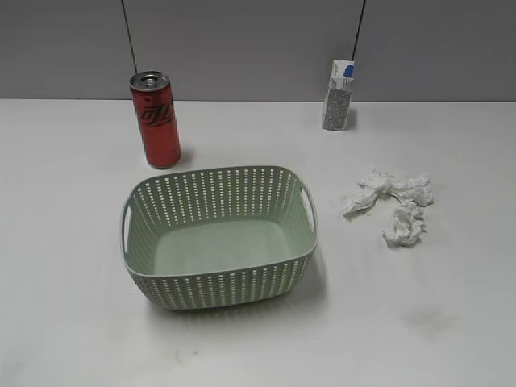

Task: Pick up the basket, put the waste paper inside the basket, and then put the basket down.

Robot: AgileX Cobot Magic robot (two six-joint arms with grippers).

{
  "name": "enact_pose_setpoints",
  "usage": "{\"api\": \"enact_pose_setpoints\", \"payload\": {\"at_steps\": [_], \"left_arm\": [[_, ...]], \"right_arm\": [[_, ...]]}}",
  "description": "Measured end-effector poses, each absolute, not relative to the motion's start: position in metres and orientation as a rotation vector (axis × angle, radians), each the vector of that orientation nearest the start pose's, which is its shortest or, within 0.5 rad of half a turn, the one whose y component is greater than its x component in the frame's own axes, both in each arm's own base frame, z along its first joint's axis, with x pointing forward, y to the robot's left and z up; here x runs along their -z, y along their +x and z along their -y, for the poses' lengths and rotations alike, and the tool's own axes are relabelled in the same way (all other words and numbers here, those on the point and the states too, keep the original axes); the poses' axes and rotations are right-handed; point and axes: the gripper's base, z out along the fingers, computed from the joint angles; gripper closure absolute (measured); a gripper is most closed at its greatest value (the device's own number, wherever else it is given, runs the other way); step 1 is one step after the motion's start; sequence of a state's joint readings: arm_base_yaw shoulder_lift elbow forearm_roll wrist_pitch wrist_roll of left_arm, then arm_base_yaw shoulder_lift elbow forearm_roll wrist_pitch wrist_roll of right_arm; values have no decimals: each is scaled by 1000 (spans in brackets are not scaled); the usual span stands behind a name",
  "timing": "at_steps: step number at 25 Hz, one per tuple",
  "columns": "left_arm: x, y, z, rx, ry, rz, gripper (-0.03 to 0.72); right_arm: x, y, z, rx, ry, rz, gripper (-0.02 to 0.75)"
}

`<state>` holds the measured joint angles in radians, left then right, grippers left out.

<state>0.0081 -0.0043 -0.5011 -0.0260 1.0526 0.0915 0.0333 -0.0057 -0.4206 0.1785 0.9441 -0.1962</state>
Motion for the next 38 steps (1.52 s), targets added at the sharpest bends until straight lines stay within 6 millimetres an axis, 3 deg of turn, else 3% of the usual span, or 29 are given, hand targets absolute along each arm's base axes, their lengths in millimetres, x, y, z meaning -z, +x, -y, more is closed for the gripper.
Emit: {"api": "enact_pose_setpoints", "payload": {"at_steps": [4,11,18,25,31,38], "left_arm": [[-282,1,4,6,97,-2053,151],[-302,35,16,194,161,-2158,151],[-323,85,28,284,235,-2253,151],[-336,147,55,360,349,-2396,151],[-322,212,80,380,409,-2614,151],[-290,265,121,418,450,-2778,151]], "right_arm": [[-265,7,-13,-107,-216,-1979,186],[-265,7,-13,-107,-216,-1979,186],[-265,7,-13,-107,-216,-1979,186],[-265,7,-13,-108,-214,-1979,186],[-265,7,-13,-108,-214,-1979,186],[-265,7,-13,-108,-214,-1979,186]]}}
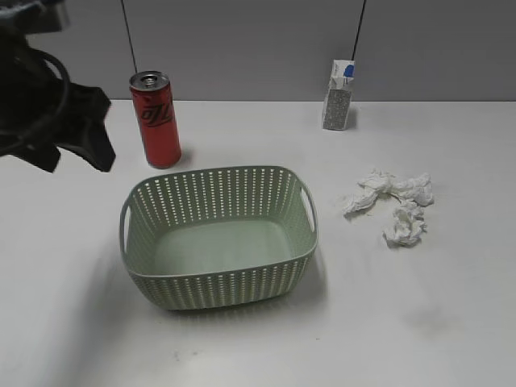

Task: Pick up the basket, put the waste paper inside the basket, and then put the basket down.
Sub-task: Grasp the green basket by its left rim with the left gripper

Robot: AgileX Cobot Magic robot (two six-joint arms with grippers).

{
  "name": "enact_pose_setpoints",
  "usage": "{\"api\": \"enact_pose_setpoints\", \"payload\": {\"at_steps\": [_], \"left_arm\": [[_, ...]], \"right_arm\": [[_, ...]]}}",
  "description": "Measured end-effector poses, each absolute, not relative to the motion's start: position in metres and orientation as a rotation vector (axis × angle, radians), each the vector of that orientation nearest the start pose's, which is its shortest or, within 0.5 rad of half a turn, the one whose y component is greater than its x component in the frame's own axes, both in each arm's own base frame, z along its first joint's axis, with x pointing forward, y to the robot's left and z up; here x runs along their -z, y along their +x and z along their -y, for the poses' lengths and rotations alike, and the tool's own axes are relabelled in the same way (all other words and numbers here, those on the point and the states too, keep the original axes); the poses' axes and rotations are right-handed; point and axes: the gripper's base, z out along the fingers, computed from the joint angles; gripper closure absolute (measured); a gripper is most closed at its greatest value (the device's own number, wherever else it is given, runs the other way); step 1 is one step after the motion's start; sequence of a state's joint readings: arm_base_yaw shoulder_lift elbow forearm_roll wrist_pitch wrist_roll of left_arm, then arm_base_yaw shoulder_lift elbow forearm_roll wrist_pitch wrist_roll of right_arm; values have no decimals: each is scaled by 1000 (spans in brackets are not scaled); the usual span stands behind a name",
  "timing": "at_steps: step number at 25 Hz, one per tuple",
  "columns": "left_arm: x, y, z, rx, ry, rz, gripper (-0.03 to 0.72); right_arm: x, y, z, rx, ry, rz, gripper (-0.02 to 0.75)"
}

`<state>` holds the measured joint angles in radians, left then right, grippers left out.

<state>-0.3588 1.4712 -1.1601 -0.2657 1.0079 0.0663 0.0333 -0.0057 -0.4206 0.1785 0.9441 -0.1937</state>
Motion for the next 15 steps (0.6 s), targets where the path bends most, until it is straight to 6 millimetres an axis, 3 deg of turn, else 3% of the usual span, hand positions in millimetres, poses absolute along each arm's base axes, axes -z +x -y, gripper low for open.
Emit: {"api": "enact_pose_setpoints", "payload": {"at_steps": [7,11,15], "left_arm": [[-237,280,164,407,472,-2918,151],[-207,288,171,327,415,-2994,155],[-190,296,172,295,323,-3010,202]], "right_arm": [[-265,7,-13,-111,-209,-1980,186],[-265,7,-13,-112,-208,-1980,186],[-265,7,-13,-114,-205,-1980,186]]}}
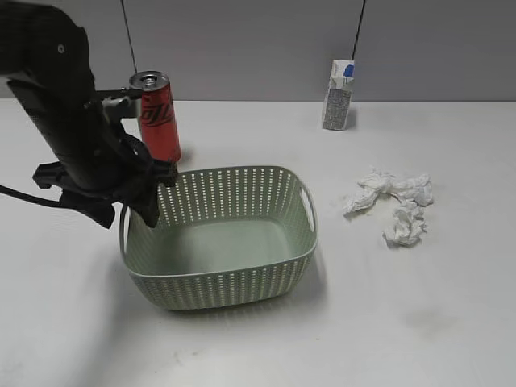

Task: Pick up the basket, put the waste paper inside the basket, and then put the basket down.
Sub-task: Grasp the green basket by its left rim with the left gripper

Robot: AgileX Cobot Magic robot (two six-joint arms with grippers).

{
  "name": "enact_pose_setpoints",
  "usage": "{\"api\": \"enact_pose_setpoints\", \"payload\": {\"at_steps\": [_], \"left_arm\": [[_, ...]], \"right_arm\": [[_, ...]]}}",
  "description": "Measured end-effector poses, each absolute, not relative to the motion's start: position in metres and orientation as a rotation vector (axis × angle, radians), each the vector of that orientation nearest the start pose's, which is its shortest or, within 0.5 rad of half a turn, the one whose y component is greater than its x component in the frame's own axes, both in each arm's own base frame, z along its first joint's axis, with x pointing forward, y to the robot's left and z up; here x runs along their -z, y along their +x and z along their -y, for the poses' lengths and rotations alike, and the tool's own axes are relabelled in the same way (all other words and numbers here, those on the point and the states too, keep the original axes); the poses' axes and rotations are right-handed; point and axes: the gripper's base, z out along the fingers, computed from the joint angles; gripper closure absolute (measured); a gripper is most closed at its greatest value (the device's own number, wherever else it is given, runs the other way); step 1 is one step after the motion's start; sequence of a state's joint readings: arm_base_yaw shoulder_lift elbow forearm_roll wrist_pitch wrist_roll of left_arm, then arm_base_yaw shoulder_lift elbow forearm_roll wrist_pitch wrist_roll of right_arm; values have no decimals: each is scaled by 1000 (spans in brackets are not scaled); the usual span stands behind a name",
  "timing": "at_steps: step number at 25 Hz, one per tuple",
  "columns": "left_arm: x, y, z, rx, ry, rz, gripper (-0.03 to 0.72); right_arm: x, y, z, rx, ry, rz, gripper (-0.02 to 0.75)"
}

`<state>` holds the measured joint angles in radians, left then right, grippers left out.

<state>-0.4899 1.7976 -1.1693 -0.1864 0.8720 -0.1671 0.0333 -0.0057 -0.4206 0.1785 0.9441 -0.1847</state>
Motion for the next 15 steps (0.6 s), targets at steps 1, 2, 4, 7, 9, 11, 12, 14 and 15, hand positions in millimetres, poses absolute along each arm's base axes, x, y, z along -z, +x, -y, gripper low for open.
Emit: {"api": "enact_pose_setpoints", "payload": {"at_steps": [1,2,4,7,9,11,12,14,15], "left_arm": [[-187,297,173,295,307,-3012,216],[-184,298,174,294,298,-3018,225],[-175,300,175,287,288,-3040,233],[-163,302,176,271,283,-3072,237],[-160,302,176,267,280,-3080,237],[-159,303,177,269,257,-3077,246],[-159,304,177,271,235,-3075,257],[-158,305,177,275,204,-3069,281],[-158,305,177,279,192,-3065,295]], "right_arm": [[-265,7,-13,-114,-204,-1980,186],[-265,7,-13,-115,-204,-1981,186],[-265,7,-13,-115,-204,-1981,186],[-265,7,-13,-115,-203,-1981,186],[-265,7,-13,-116,-202,-1981,186],[-265,7,-13,-116,-202,-1981,186],[-265,7,-13,-116,-202,-1981,186],[-265,7,-13,-117,-201,-1981,186],[-265,7,-13,-117,-201,-1981,186]]}}
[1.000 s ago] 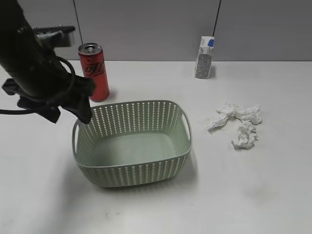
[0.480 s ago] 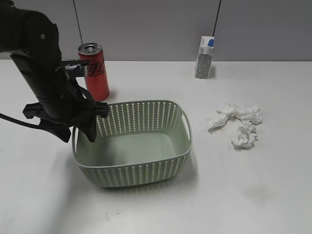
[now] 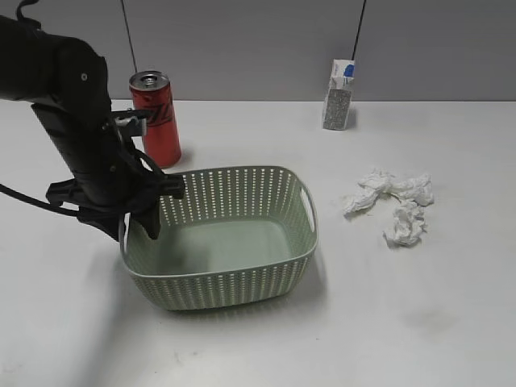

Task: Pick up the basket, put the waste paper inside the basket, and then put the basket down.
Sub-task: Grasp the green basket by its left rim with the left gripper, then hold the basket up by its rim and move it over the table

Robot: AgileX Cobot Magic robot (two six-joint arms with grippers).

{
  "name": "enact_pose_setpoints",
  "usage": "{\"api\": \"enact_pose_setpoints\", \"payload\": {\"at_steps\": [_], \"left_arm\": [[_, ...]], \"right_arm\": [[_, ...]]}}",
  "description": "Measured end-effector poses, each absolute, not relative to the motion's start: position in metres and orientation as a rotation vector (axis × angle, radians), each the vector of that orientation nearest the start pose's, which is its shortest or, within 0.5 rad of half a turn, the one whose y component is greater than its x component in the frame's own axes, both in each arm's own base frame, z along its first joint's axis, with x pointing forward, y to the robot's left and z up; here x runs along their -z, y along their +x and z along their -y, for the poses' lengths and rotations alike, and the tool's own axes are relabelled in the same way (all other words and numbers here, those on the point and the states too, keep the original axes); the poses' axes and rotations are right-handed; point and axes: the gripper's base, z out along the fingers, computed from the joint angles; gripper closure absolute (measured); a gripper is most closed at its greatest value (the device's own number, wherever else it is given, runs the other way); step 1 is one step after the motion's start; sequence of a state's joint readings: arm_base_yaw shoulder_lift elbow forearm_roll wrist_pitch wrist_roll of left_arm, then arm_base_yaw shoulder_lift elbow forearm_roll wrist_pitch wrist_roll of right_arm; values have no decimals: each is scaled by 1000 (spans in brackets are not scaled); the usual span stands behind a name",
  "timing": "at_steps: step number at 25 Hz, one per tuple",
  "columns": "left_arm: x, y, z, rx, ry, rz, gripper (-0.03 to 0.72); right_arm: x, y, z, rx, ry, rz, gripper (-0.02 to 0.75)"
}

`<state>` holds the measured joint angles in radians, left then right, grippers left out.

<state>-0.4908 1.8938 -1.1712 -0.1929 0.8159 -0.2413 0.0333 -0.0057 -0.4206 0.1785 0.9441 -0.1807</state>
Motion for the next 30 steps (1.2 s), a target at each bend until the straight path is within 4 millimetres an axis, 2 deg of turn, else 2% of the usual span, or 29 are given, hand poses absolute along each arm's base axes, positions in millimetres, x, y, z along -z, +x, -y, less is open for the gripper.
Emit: {"api": "enact_pose_setpoints", "payload": {"at_steps": [13,18,21,28,30], "left_arm": [[-152,303,177,258,182,-3107,528],[-153,304,176,252,182,-3101,687],[-158,304,174,222,217,-3083,688],[-198,301,165,162,314,-2939,688],[-203,301,164,159,320,-2918,688]], "right_arm": [[-265,7,-13,-117,-200,-1981,186],[-265,7,-13,-117,-200,-1981,186],[-265,7,-13,-117,-200,-1981,186],[-265,7,-13,-118,-199,-1980,186],[-266,10,-13,-120,-196,-1997,186]]}}
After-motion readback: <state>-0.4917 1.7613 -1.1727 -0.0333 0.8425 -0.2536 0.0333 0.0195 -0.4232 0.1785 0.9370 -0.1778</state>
